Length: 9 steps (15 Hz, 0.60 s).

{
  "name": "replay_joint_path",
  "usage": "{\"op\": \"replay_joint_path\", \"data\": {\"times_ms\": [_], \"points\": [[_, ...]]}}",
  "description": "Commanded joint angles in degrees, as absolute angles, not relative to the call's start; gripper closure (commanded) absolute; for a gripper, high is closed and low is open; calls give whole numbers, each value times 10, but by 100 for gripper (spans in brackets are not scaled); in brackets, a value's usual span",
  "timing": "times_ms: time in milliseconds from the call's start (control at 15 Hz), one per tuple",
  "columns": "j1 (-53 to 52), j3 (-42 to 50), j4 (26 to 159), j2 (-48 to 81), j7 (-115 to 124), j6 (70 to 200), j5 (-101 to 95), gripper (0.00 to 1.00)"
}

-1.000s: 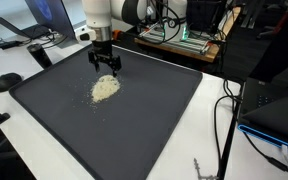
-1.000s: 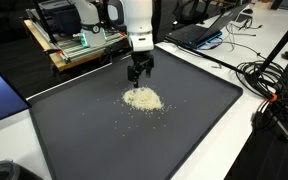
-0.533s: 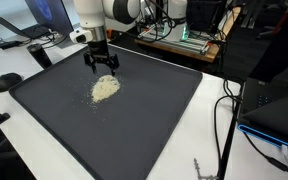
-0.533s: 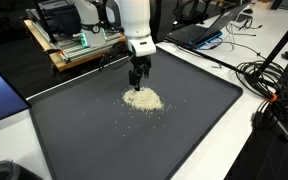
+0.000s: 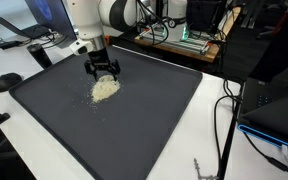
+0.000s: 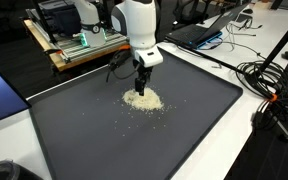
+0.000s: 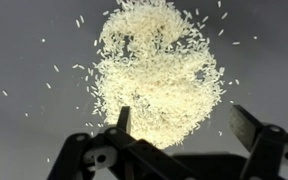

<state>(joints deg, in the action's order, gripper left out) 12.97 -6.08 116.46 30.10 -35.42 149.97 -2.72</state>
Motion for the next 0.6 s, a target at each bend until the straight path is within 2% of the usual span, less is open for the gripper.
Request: {"op": "replay_joint_path", "data": {"times_ms": [0, 200, 333, 400, 533], "points": [[132, -64, 1137, 329, -376, 1484, -24, 0], [131, -64, 1130, 344, -374, 1484, -25, 1], [128, -61, 1125, 351, -370, 1482, -30, 6], [126, -59, 1122, 353, -368, 1480, -32, 17], [121, -54, 1117, 358, -362, 1475, -39, 20]]}}
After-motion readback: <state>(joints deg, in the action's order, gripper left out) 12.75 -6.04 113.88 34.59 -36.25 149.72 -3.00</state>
